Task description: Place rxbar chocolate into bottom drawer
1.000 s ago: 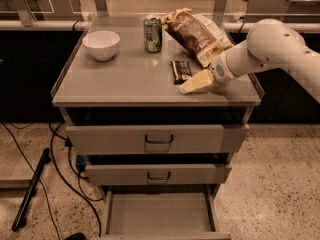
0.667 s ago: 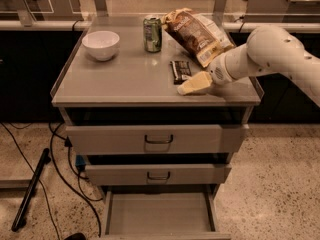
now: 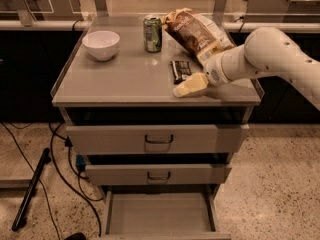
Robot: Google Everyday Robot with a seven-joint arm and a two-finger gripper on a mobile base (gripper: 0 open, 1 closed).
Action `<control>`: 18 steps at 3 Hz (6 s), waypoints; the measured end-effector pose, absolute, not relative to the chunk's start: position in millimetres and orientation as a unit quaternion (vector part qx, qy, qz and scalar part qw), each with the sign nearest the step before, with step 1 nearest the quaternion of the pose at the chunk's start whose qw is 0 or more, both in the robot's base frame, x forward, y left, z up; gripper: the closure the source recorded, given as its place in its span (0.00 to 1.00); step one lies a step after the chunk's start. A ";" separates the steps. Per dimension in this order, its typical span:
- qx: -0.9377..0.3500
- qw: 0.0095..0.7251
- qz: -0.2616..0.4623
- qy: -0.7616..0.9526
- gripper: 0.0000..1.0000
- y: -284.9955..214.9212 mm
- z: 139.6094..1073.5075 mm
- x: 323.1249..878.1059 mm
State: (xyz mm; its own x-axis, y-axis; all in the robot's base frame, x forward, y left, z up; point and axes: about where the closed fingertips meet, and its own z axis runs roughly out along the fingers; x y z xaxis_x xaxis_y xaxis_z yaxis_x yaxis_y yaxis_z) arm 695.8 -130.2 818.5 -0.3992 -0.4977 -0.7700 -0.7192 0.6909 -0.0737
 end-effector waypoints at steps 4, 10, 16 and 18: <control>-0.414 0.408 0.185 0.792 0.00 -84.1 828.1 695.1; -0.375 0.367 0.155 0.837 0.63 -90.7 816.0 715.4; -0.458 0.372 0.211 0.779 1.00 -62.4 888.9 669.0; -0.502 0.360 0.249 0.746 1.00 -54.3 916.0 626.6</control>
Offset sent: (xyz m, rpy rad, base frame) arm -0.0006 0.0185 0.0036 0.0459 0.0012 0.0697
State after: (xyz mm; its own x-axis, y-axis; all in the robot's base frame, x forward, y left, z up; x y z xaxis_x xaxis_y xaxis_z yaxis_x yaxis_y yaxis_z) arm 626.6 -54.3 916.0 -0.2374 -0.5692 -0.7872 -0.9278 0.3730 0.0100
